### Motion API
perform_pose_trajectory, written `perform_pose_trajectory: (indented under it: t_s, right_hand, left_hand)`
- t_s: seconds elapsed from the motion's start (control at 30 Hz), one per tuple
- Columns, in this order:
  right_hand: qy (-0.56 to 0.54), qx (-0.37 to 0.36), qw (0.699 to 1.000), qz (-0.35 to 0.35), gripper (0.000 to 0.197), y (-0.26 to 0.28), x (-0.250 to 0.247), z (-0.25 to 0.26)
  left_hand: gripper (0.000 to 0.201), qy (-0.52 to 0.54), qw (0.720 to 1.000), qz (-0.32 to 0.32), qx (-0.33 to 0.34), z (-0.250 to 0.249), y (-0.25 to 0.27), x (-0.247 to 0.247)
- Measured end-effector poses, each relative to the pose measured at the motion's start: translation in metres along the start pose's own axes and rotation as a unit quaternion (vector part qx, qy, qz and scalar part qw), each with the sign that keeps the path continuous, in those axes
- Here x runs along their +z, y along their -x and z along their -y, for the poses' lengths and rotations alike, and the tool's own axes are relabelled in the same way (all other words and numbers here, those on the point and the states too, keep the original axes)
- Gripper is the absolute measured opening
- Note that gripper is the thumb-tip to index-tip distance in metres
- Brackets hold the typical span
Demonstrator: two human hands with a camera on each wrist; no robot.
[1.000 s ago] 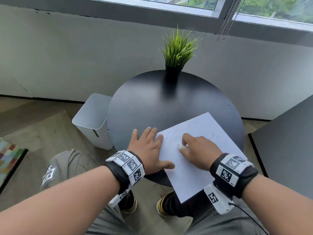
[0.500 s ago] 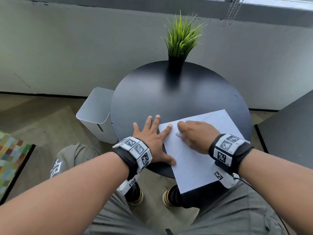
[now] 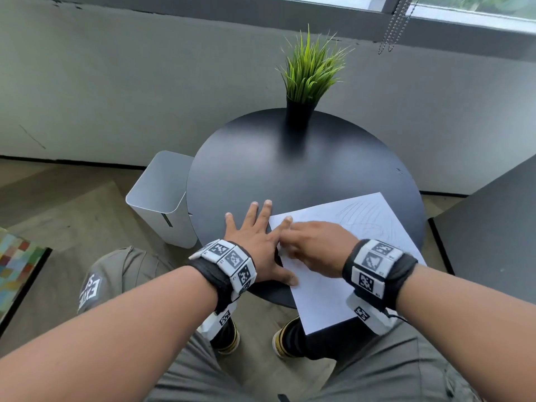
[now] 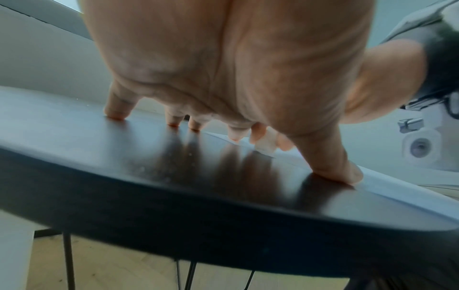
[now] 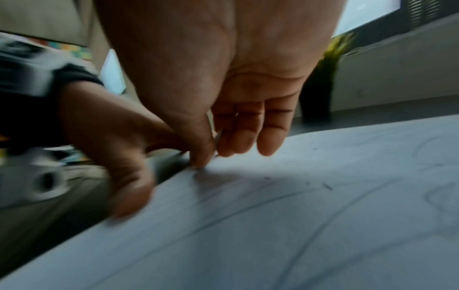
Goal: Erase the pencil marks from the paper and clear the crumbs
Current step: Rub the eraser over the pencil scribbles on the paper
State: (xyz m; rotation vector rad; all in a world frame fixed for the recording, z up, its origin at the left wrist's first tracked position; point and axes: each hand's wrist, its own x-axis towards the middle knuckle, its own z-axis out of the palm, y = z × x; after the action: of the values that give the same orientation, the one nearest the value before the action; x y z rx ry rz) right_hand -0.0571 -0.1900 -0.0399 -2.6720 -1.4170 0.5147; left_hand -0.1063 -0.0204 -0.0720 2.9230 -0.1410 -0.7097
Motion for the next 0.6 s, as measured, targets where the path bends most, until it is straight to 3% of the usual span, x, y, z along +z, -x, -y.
perform_pose_trajectory:
  t_s: [0.13, 0.2, 0.3, 0.43, 0.47, 0.6]
  right_hand:
    - [-0.007, 0.113, 0.992, -0.054, 0.019, -0.013, 0.001, -0.011]
    - [-0.025, 0.092, 0.993, -0.065, 0.017, -0.007, 0.008, -0.003]
    - [-0.02, 0.024, 1.0, -0.004, 0.012, 0.01, 0.011, 0.004]
    - [-0.004, 0.132, 0.99, -0.058, 0.025, 0.01, 0.001, -0.02]
    - [0.0, 0.132, 0.989, -0.069, 0.024, 0.012, 0.002, -0.021]
    - [0.013, -0.012, 1.0, 0.016, 0.007, 0.028, 0.015, 0.004]
  left_hand:
    - [0.132, 0.002, 1.0, -0.01, 0.001, 0.001, -0.001, 0.002]
    - [0.132, 0.001, 1.0, -0.006, -0.001, 0.001, 0.0, 0.002]
    - [0.133, -0.001, 1.0, 0.001, -0.003, 0.001, 0.001, 0.002]
    - [0.134, -0.006, 1.0, 0.003, -0.007, 0.0, -0.001, 0.003]
    - [0.134, -0.008, 1.0, 0.003, -0.008, 0.0, -0.001, 0.003]
    - [0.133, -0.01, 1.0, 0.003, -0.008, -0.001, 0.0, 0.002]
